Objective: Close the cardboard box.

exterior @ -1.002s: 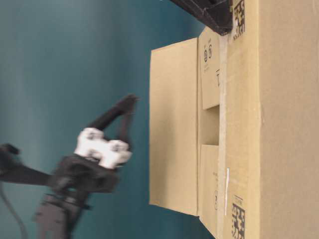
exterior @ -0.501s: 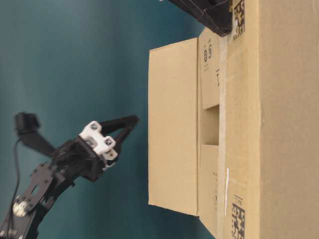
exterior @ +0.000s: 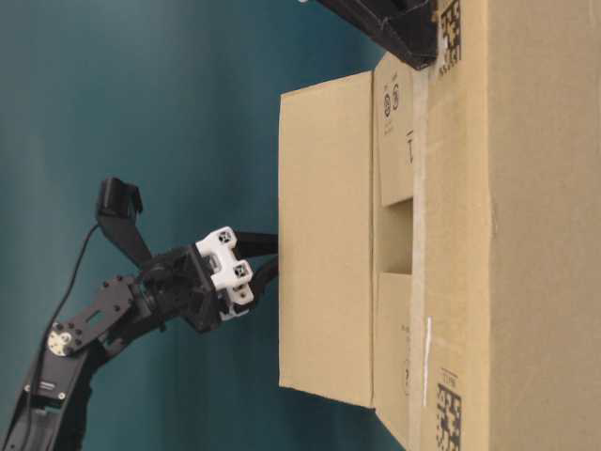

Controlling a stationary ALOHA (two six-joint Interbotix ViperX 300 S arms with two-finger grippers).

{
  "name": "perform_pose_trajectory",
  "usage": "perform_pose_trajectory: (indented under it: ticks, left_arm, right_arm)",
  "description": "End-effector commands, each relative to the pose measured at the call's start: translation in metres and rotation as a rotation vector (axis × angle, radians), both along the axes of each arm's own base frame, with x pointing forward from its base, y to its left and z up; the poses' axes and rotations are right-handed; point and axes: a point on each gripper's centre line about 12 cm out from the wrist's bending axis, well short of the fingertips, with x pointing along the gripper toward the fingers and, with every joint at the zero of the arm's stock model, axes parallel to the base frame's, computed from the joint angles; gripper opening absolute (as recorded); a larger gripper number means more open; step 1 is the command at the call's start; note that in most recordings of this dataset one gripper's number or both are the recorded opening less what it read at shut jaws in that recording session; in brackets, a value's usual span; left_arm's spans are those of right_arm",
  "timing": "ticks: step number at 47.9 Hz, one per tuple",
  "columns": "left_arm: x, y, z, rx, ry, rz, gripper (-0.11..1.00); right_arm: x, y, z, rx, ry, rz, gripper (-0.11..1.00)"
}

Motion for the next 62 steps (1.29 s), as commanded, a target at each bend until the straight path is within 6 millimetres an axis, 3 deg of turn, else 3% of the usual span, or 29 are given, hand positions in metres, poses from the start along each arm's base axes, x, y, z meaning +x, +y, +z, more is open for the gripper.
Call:
perform_pose_trajectory:
  ticks: [1, 19, 32, 54, 62]
  left_arm:
    - [0.006, -0.012, 0.022, 0.010, -0.028, -0.024, 0.00]
    - [0.011, -0.044, 0.048, 0.012, -0.039, -0.089, 0.00]
    - [-0.001, -0.076, 0.062, 0.002, -0.059, -0.117, 0.00]
    - [-0.028, -0.129, 0.045, 0.012, -0.216, -0.148, 0.00]
    - [-0.041, -0.142, 0.029, 0.003, -0.300, -0.125, 0.00]
  right_arm:
    - [0.003, -0.001, 0.005, -0.002, -0.021, -0.004, 0.00]
    - [0.004, -0.001, 0.005, -0.006, -0.027, -0.002, 0.00]
    - [0.004, -0.002, 0.007, -0.009, -0.038, -0.003, 0.00]
    - [0.004, -0.005, 0.008, -0.009, -0.044, -0.014, 0.00]
    - [0.004, -0.005, 0.007, -0.010, -0.044, -0.015, 0.00]
